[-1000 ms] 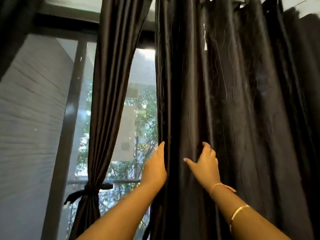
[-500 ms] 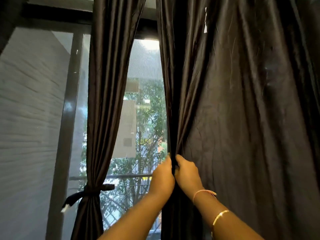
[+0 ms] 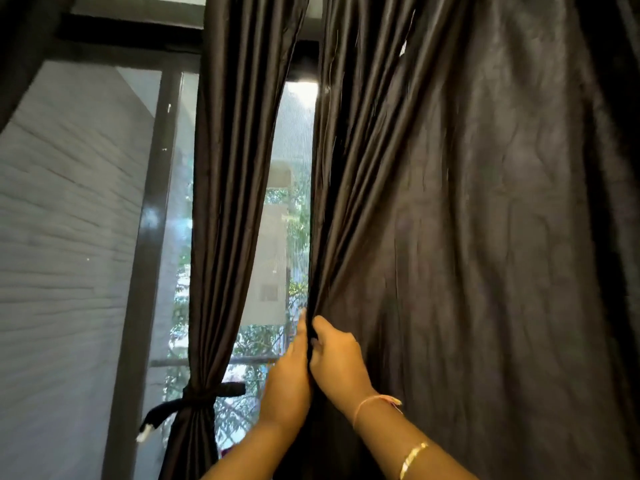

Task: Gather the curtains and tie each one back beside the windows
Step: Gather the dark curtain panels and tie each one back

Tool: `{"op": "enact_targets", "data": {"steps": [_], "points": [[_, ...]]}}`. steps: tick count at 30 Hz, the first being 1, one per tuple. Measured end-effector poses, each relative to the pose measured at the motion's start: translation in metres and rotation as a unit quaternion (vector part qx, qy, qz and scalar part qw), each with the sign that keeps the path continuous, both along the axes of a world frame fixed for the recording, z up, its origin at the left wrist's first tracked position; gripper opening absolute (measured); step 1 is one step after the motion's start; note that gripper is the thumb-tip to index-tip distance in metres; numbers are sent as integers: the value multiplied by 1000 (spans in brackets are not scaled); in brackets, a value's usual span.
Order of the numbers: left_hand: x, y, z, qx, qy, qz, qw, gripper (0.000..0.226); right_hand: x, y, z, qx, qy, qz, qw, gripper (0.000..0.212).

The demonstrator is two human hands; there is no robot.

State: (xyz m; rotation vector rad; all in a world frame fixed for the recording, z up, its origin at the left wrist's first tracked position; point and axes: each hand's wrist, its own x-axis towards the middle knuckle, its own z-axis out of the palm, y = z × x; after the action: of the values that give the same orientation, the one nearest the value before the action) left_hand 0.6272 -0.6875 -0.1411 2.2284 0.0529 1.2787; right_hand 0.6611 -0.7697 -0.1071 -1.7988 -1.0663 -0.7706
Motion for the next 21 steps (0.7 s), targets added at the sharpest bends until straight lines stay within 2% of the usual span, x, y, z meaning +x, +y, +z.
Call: {"op": "enact_targets", "data": {"steps": [3, 8, 10, 12, 14, 17, 19, 21], "points": [[11, -9, 6, -91, 44, -19, 995, 47, 10, -7, -2, 48, 46, -2, 998, 30], [25, -34, 13, -86, 19, -67, 994, 30, 14, -30, 6, 95, 112, -8, 989, 35], [32, -43, 10, -73, 29, -74, 994, 28, 15, -40, 16, 78, 108, -47, 990, 39], [38, -54, 9, -79, 41, -86, 992, 25, 22, -52, 26, 52, 99, -94, 989, 34], [47, -67, 11, -38, 55, -79, 995, 27, 33, -68, 33, 36, 101, -136, 985, 24], [67, -97, 22, 63, 101, -55, 991, 43, 53, -103, 38, 41, 120, -157, 979, 22], [82, -131, 34, 66, 134, -37, 988, 43, 69, -135, 41, 57, 136, -168, 975, 23], [95, -169, 46, 112, 139, -42, 983, 44, 84, -171, 46, 92, 137, -195, 967, 18]]}}
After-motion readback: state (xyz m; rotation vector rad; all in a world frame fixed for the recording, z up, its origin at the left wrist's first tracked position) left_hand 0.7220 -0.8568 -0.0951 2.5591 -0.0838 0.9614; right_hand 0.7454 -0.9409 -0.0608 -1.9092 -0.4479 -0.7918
